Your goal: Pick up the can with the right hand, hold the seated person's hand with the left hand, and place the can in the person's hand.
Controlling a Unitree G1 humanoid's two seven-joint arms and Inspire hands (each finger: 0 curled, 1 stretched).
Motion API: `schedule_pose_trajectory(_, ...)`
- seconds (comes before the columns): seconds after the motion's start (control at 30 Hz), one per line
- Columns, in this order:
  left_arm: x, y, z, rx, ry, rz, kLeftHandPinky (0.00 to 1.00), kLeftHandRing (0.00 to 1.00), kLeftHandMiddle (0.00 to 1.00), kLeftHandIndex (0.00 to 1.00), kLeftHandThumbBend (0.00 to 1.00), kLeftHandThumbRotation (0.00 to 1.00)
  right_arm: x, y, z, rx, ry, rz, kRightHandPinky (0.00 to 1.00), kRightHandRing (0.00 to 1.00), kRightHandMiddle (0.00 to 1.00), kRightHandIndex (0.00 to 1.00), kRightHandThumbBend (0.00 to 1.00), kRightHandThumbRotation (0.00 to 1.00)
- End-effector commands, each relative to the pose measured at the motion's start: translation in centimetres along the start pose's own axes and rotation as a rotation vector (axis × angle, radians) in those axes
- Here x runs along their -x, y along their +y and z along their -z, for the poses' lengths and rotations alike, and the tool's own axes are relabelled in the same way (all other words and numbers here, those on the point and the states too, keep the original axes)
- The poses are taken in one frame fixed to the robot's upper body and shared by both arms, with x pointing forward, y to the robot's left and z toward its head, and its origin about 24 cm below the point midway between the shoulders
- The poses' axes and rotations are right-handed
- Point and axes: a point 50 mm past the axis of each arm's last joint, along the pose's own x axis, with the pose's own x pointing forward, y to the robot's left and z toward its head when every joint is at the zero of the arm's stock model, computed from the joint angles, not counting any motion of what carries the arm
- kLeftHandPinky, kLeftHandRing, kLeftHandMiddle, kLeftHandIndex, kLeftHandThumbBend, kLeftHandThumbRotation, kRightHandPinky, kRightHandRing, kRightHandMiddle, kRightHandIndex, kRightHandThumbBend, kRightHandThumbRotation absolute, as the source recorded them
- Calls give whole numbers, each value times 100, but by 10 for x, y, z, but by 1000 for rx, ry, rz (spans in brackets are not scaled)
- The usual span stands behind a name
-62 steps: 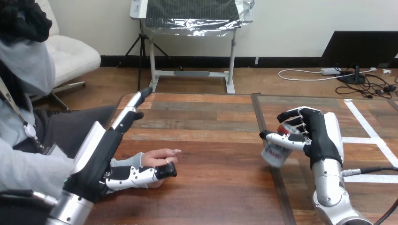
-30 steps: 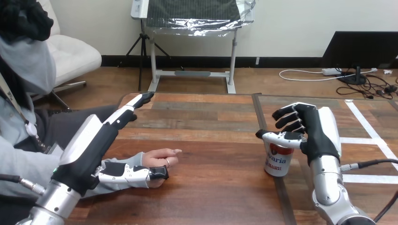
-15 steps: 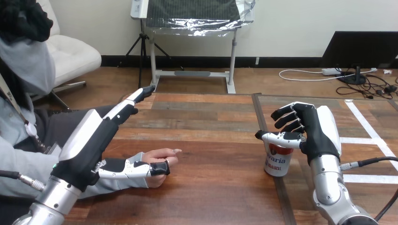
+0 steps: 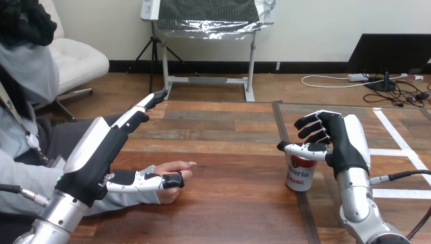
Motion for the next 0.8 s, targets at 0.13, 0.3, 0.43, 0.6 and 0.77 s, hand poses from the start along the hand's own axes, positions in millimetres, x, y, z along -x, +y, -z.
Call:
schedule_pose_trajectory(0.13,-20,12,-15,-18,-98,-32,85,93,93,94,100,44,-21,-9,-36,-103,-117,23,48,54,58,61,94,0)
schedule_pose_trajectory(0.3,-19,10,-14,-16,-98,-34,85,93,93,94,100,45,-21,-8,-37,-112,-127,5,53,60,63,66,96,0)
schedule_pose_trajectory(0.43,-19,9,-14,-10,-99,-34,85,93,93,94,100,45,-21,-9,-36,-120,-124,-6,59,66,68,71,98,0)
schedule_pose_trajectory(0.6,-19,8,-13,-9,-101,-33,86,93,93,94,100,46,-21,-9,-35,-131,-118,-12,64,70,72,74,99,0)
schedule_pose_trajectory(0.77,-19,7,-13,-3,-104,-35,85,93,93,94,100,46,-20,-9,-34,-141,-114,-15,68,73,74,77,100,2)
